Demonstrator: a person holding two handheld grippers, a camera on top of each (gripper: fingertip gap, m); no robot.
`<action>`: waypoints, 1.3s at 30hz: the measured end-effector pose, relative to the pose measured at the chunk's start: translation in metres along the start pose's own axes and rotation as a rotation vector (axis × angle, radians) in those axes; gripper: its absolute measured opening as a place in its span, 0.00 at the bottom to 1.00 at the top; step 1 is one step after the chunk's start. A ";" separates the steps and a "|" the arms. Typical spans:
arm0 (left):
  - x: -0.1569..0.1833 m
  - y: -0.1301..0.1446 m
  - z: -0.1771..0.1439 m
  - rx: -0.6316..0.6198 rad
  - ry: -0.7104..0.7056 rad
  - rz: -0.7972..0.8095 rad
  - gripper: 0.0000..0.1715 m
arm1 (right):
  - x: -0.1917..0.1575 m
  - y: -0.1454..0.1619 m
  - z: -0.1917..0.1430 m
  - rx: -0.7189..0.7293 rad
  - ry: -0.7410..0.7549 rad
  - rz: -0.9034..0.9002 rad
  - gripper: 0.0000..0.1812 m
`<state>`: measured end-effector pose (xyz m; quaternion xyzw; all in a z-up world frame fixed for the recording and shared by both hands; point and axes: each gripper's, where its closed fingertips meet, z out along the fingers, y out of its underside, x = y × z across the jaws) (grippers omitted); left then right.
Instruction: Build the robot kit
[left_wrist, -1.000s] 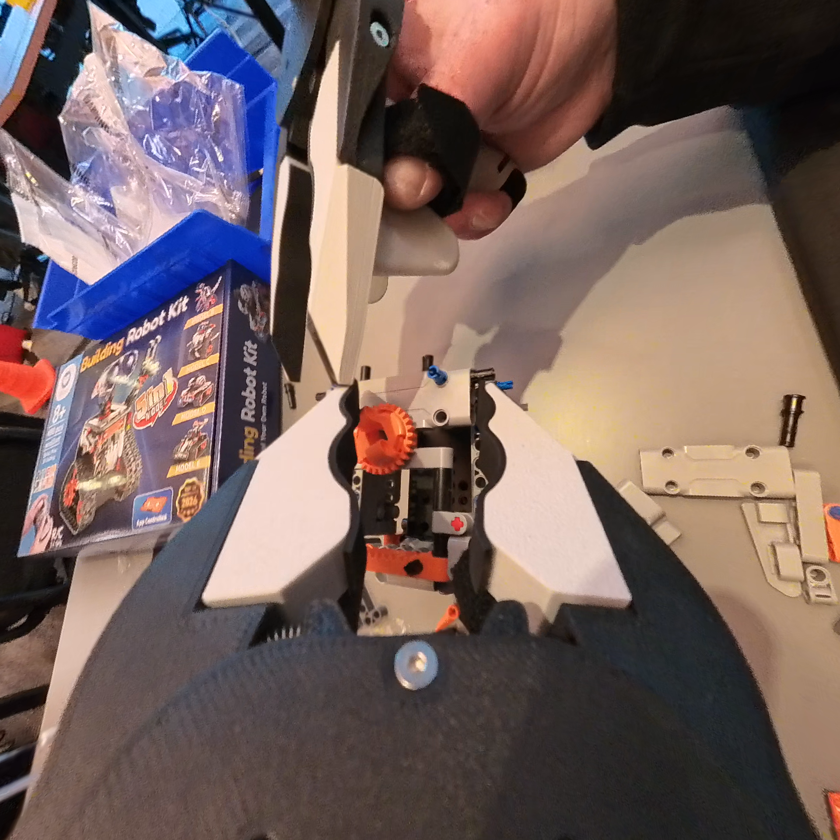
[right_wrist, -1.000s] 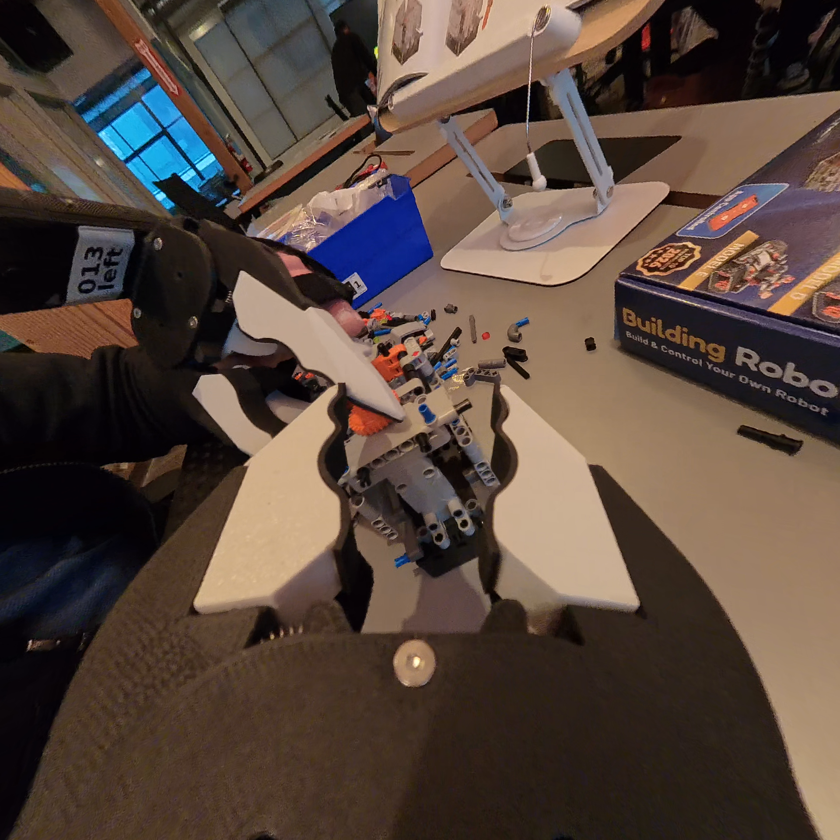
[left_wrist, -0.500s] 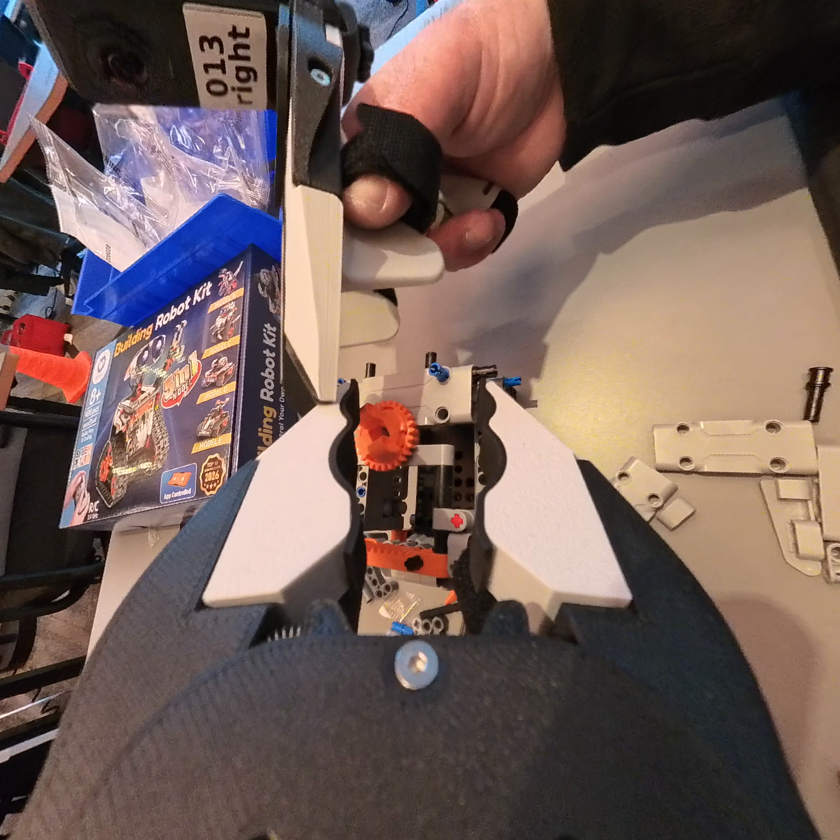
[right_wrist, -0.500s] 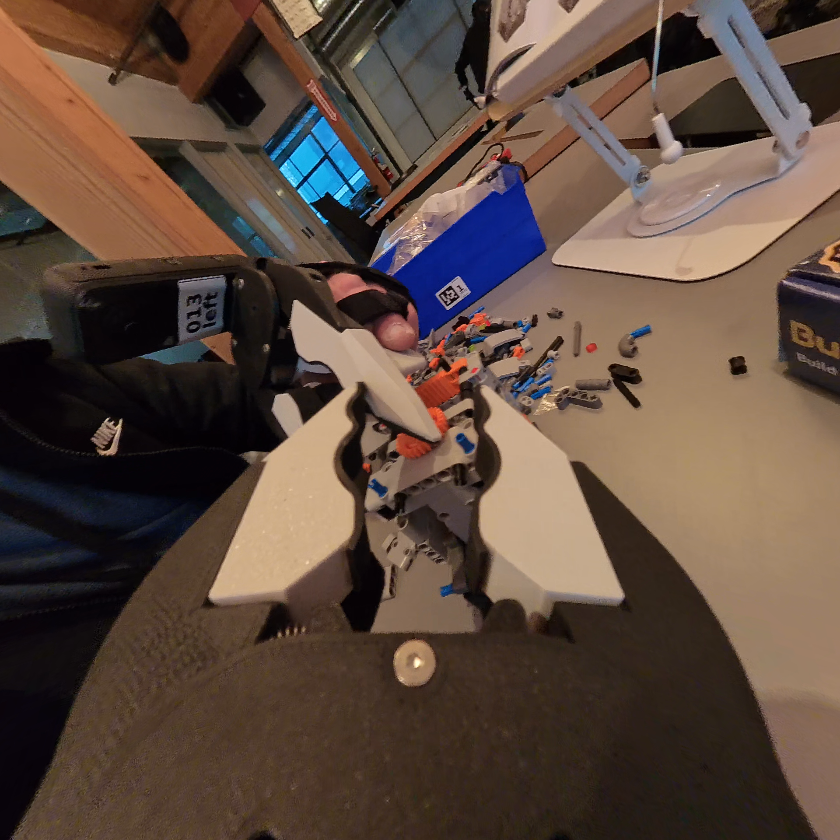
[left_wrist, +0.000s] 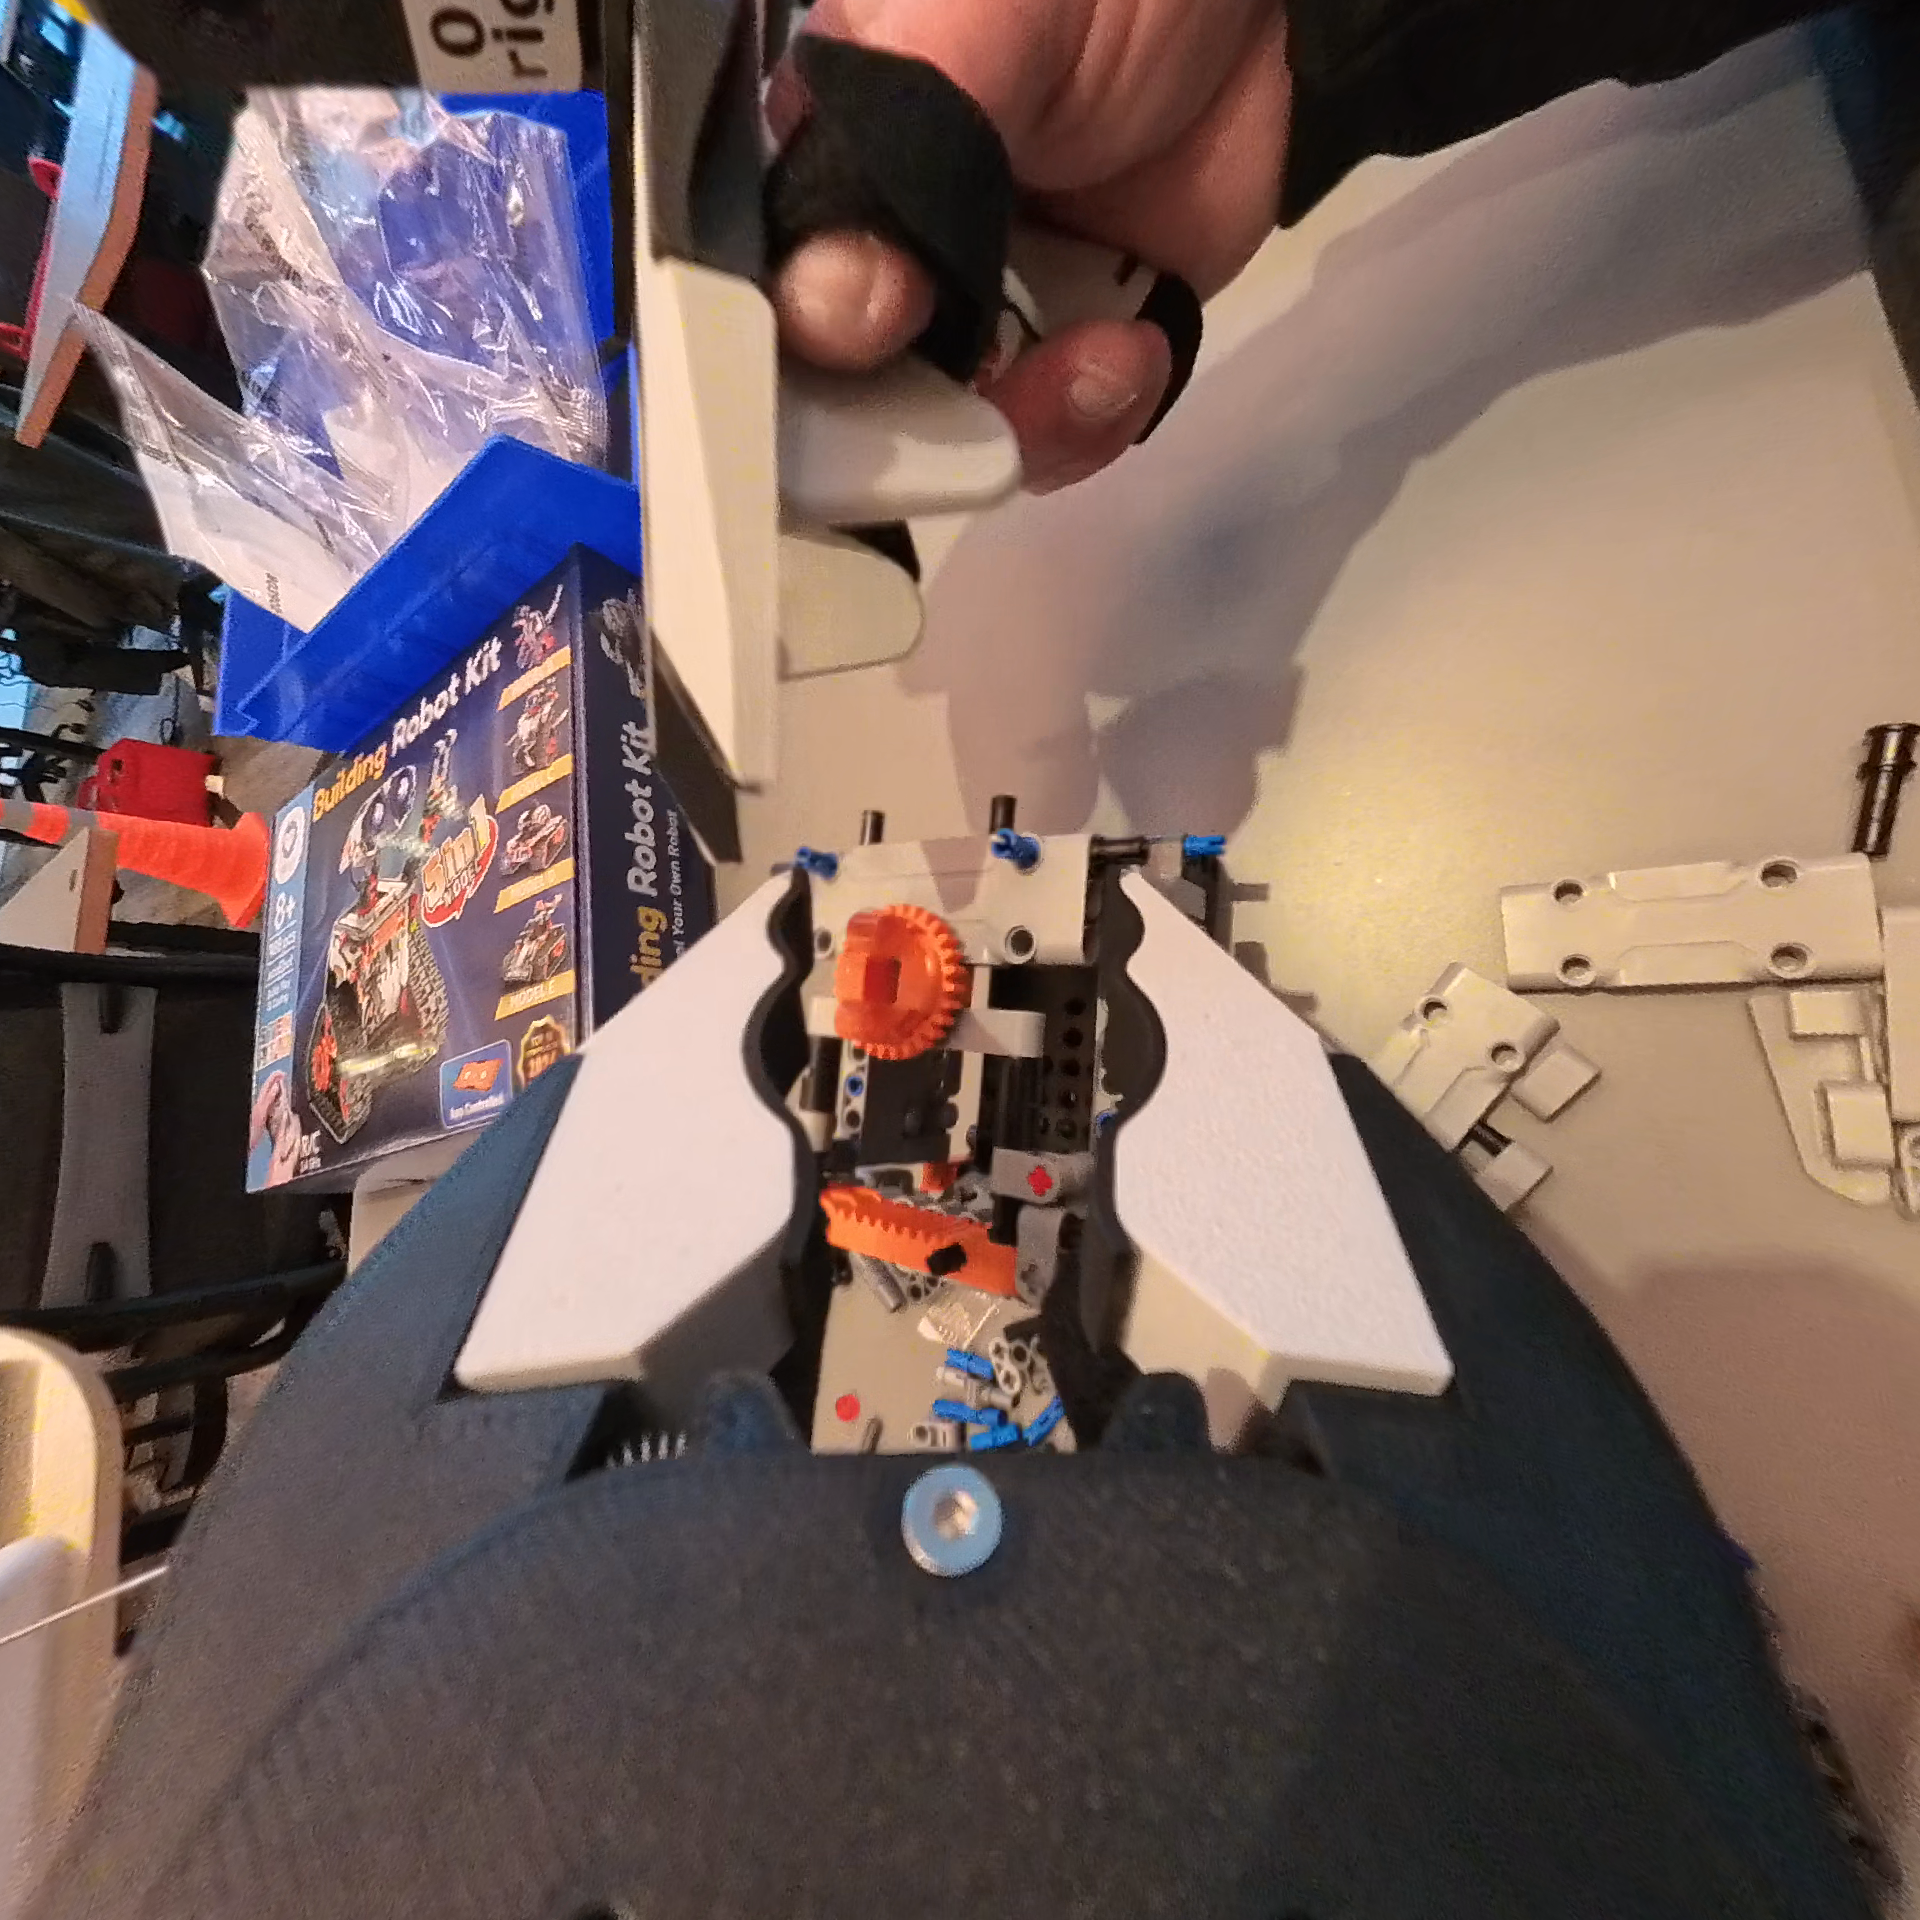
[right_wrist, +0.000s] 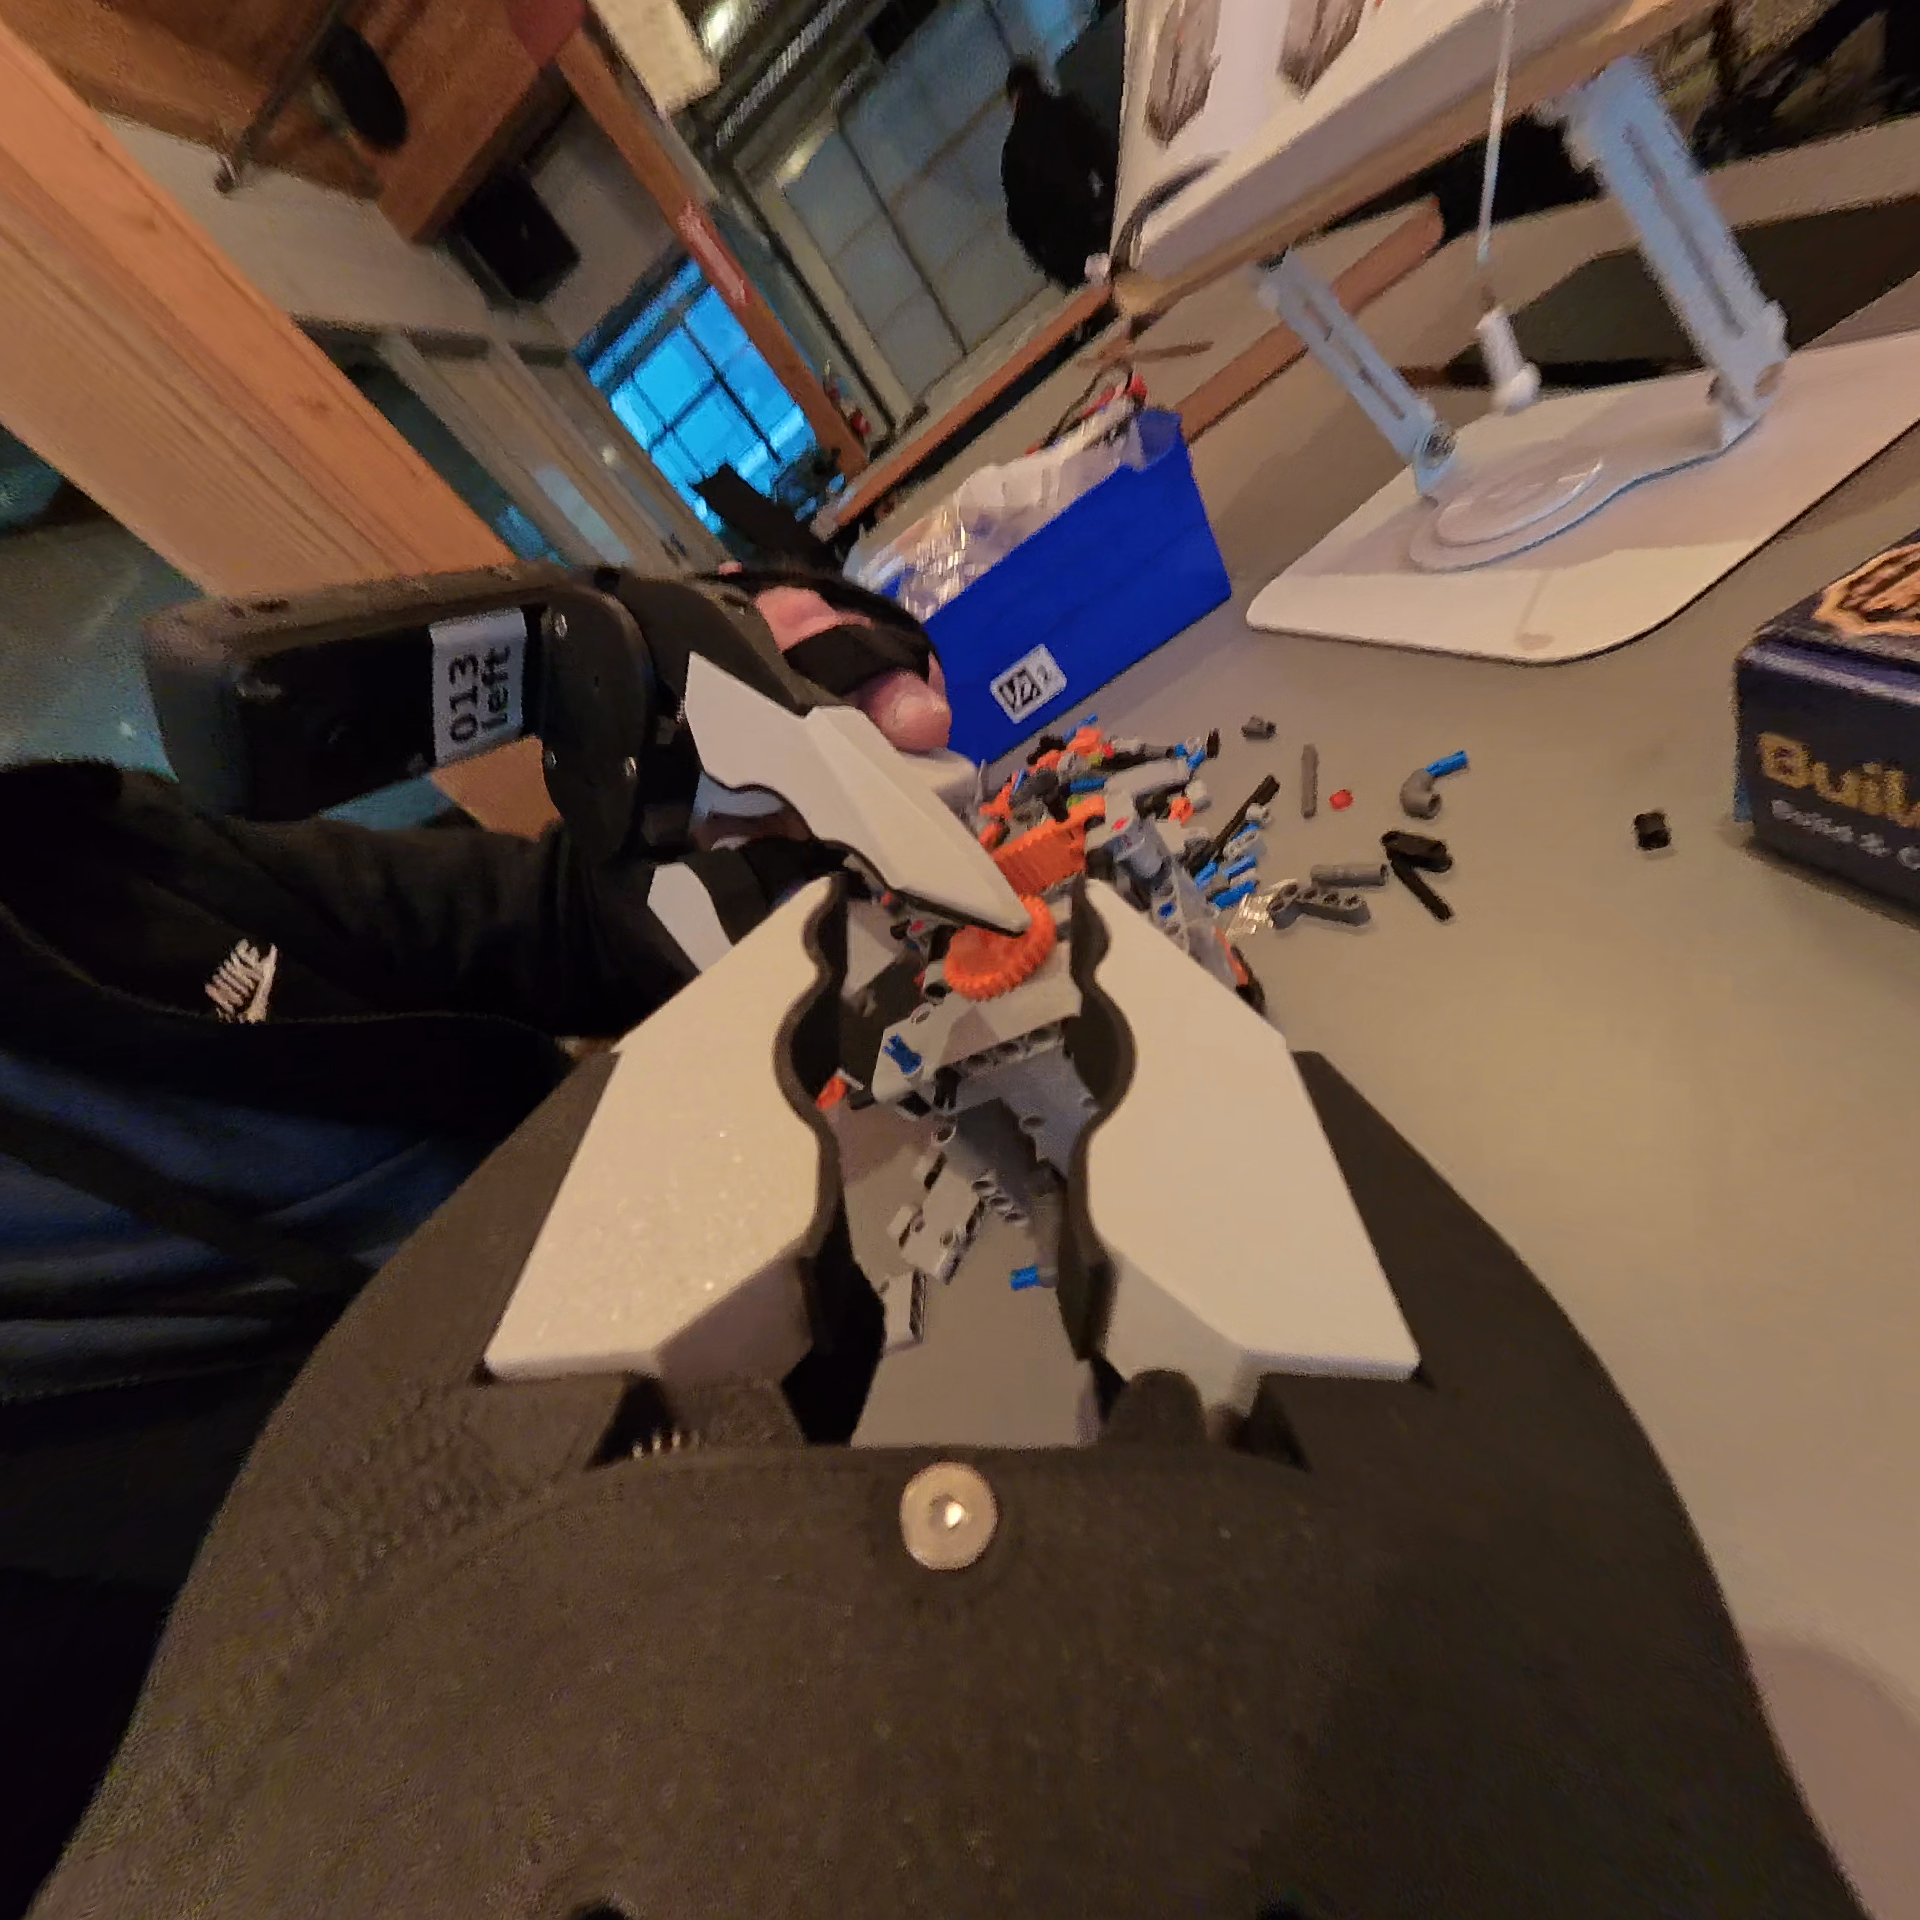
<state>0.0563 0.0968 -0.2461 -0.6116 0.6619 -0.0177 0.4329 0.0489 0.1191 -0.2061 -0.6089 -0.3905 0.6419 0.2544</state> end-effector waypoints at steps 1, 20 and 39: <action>0.000 0.001 -0.003 -0.006 0.004 0.000 0.32 | 0.003 -0.004 -0.002 0.025 0.014 0.002 0.26; -0.004 0.034 -0.017 -0.137 0.060 -0.086 0.42 | 0.017 0.031 0.018 -0.144 0.070 0.038 0.13; -0.004 0.021 0.001 -0.085 0.015 -0.060 0.28 | -0.003 0.050 -0.025 -0.173 0.186 0.012 0.13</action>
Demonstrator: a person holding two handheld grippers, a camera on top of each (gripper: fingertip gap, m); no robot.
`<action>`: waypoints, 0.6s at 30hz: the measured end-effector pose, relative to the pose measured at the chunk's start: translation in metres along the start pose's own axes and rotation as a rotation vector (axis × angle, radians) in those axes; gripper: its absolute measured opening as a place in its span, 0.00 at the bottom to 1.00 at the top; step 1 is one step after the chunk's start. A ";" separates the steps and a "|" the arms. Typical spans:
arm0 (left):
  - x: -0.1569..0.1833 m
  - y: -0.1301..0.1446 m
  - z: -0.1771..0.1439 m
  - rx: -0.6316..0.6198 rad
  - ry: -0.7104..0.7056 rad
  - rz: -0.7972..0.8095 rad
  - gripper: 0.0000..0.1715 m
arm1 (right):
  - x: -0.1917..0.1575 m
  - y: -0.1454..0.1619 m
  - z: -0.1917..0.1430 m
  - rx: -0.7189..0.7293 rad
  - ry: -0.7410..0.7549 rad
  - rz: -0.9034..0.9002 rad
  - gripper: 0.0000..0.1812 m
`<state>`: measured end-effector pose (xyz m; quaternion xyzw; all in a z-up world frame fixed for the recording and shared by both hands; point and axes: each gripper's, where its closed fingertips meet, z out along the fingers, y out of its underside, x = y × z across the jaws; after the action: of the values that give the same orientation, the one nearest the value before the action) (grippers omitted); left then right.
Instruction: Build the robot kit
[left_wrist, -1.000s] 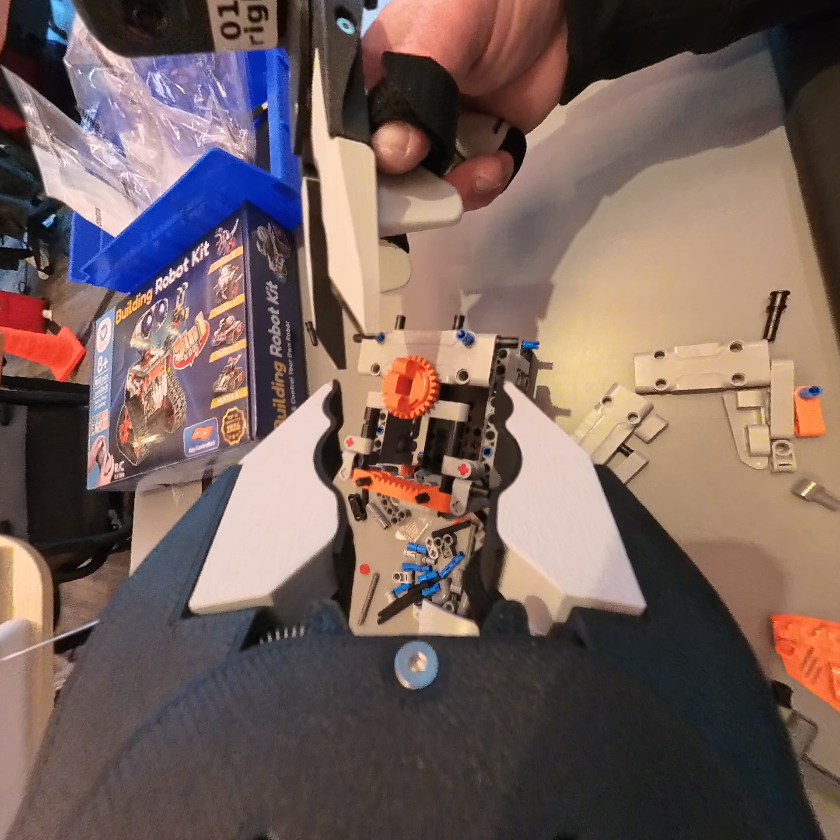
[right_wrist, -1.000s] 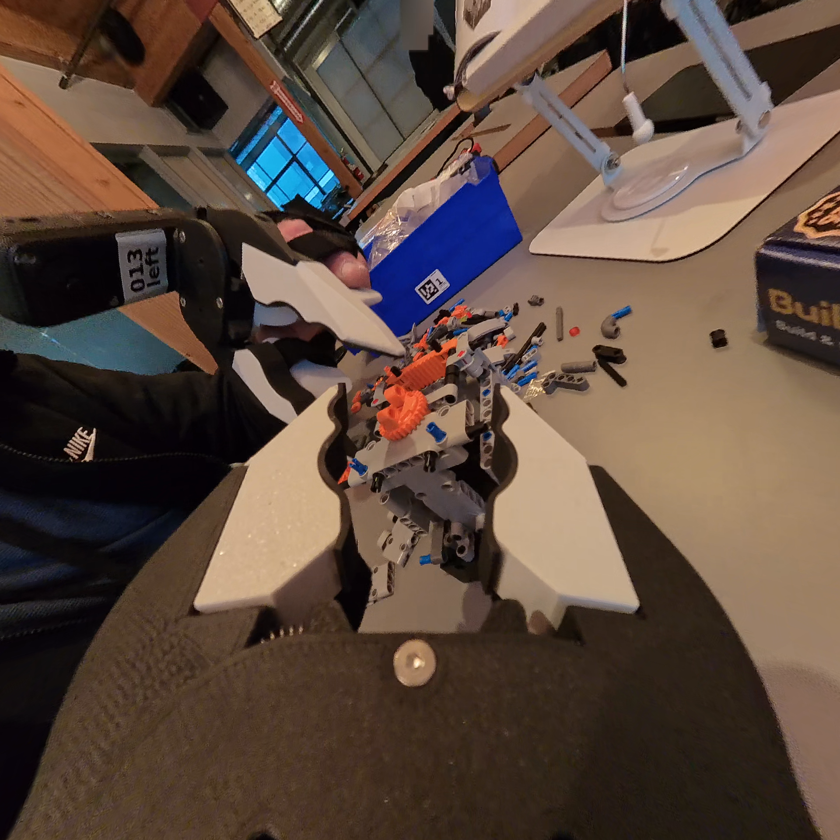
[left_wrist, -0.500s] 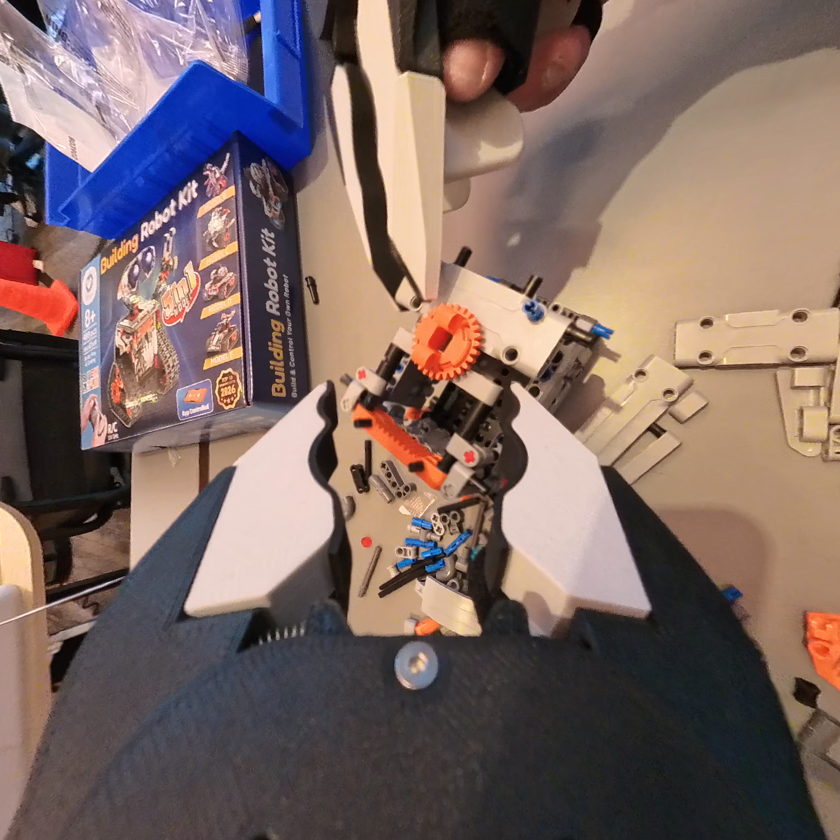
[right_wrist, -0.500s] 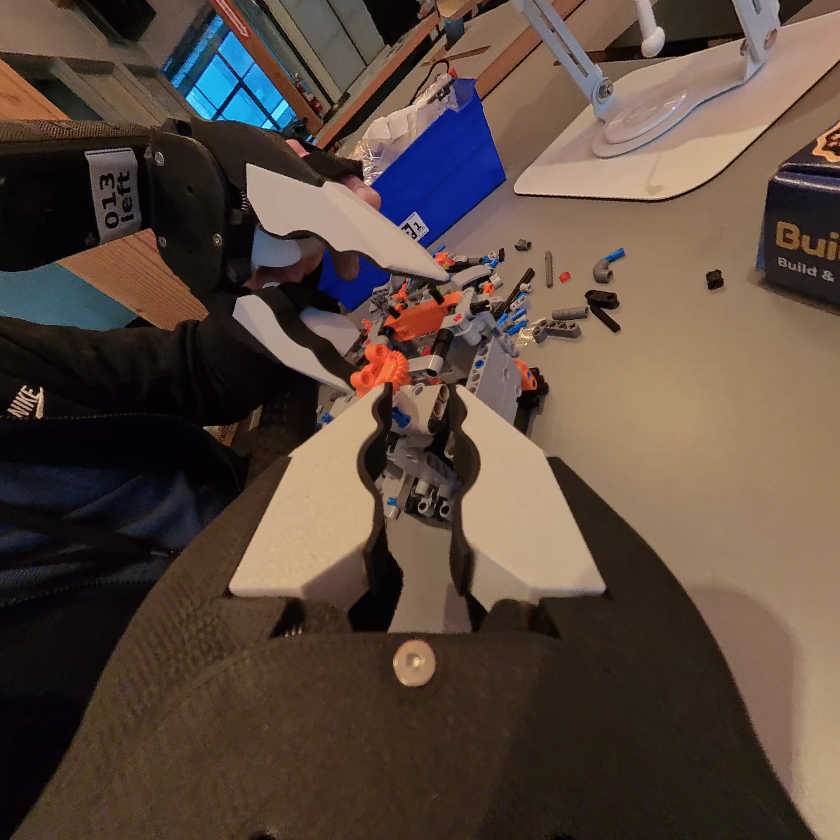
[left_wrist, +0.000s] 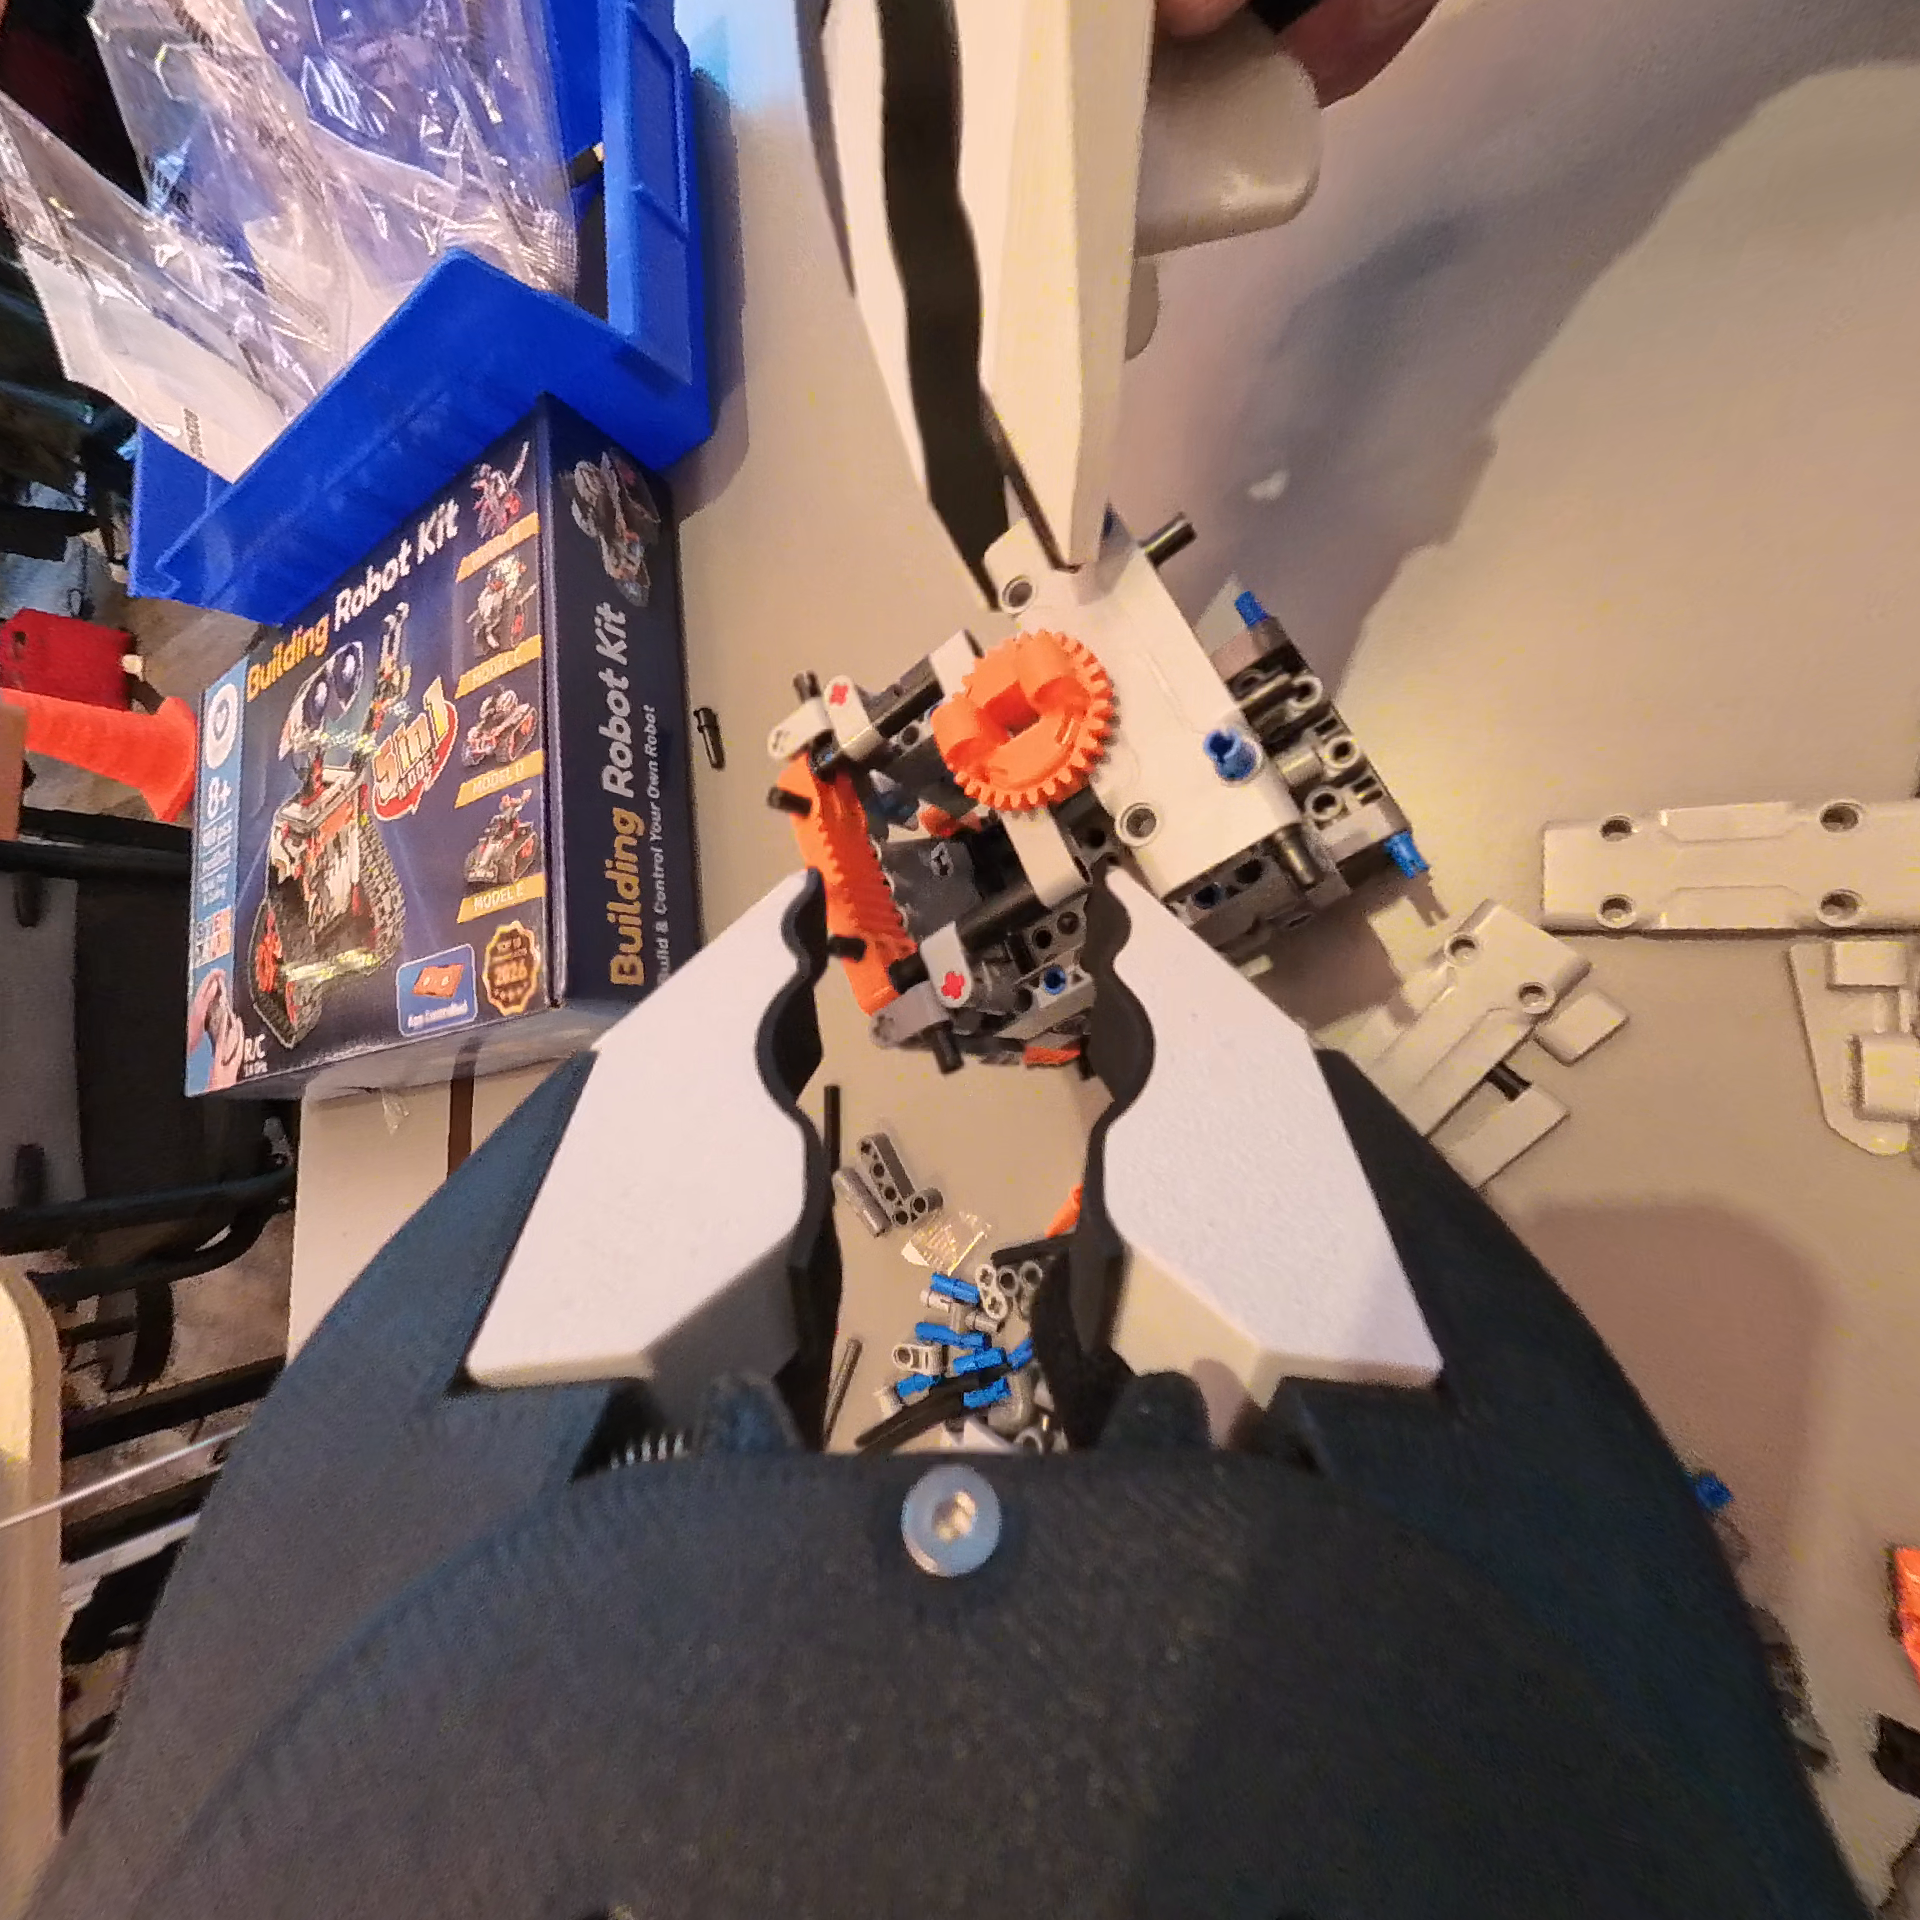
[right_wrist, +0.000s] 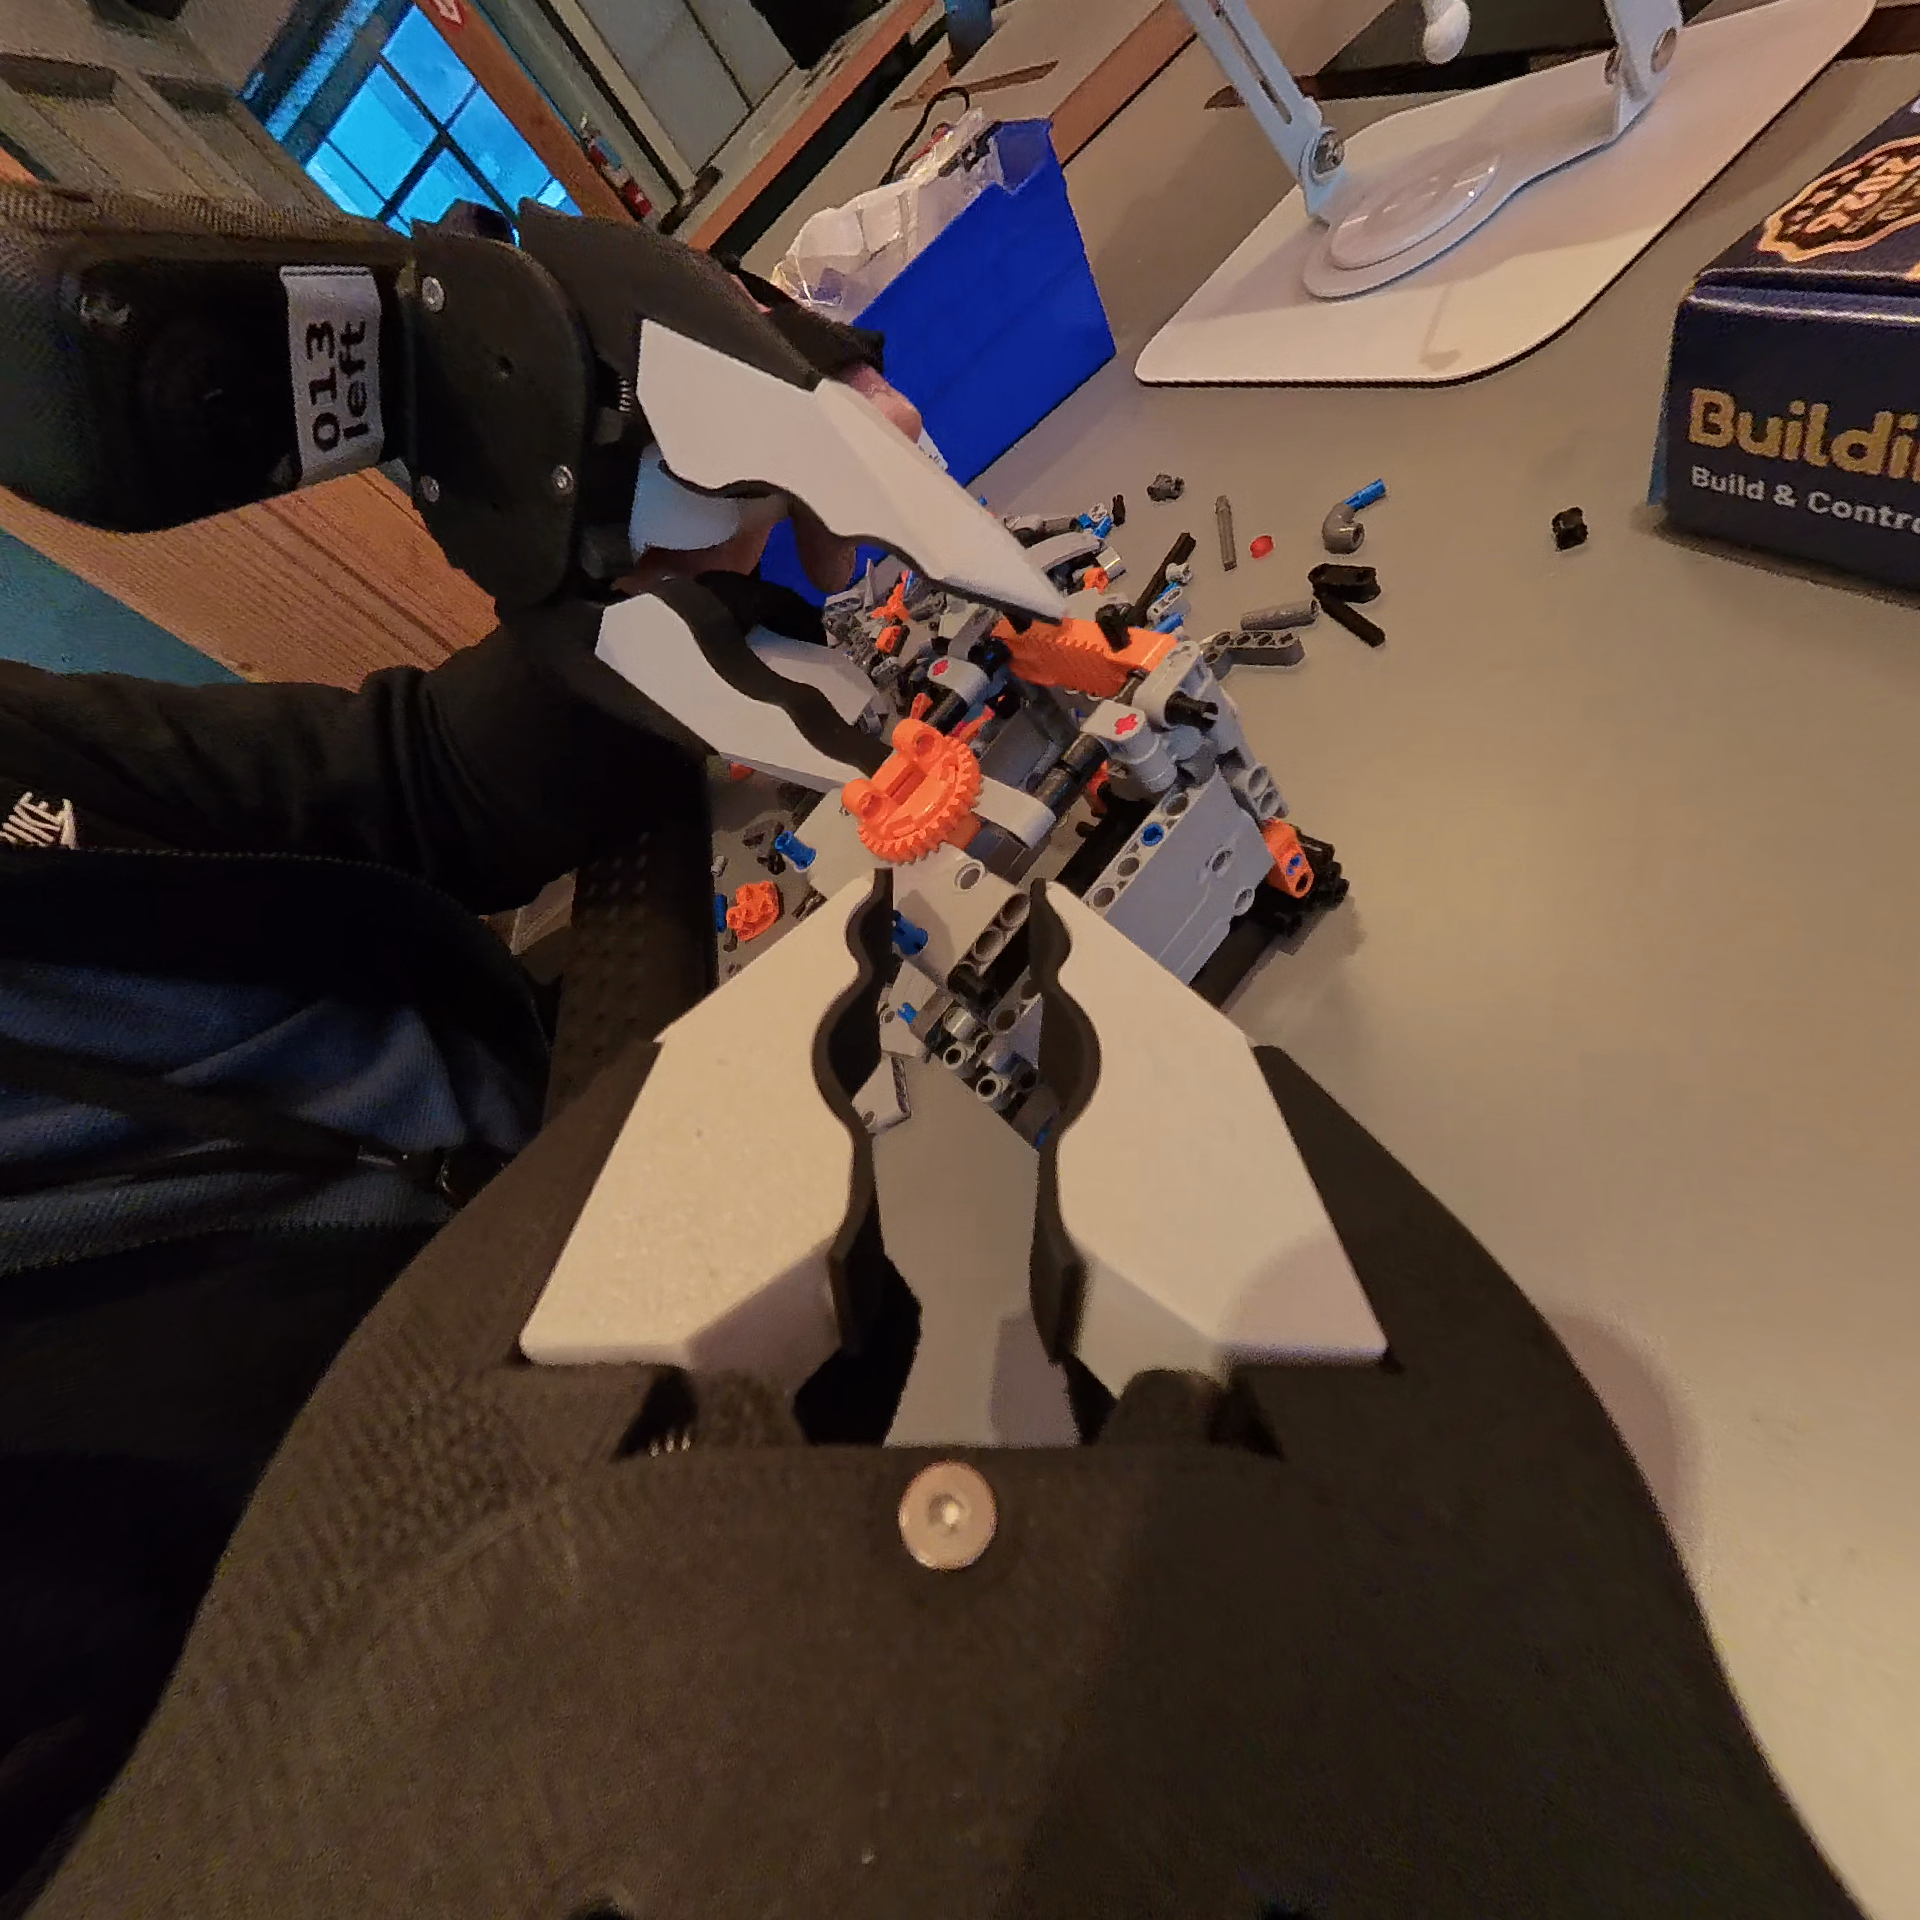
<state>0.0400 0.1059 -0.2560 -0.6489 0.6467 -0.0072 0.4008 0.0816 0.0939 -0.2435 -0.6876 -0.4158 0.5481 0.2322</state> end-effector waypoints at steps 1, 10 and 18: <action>0.000 -0.002 0.001 0.010 0.004 -0.011 0.29 | -0.001 0.001 -0.002 0.006 0.007 -0.001 0.13; 0.007 -0.010 0.003 0.102 0.093 -0.066 0.33 | -0.008 0.009 -0.012 0.044 0.020 -0.007 0.14; 0.004 0.004 -0.017 0.101 0.188 -0.162 0.36 | -0.009 0.006 -0.018 0.087 0.025 -0.009 0.14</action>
<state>0.0282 0.0942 -0.2488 -0.6746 0.6257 -0.1327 0.3686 0.0998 0.0856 -0.2384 -0.6819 -0.3918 0.5558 0.2694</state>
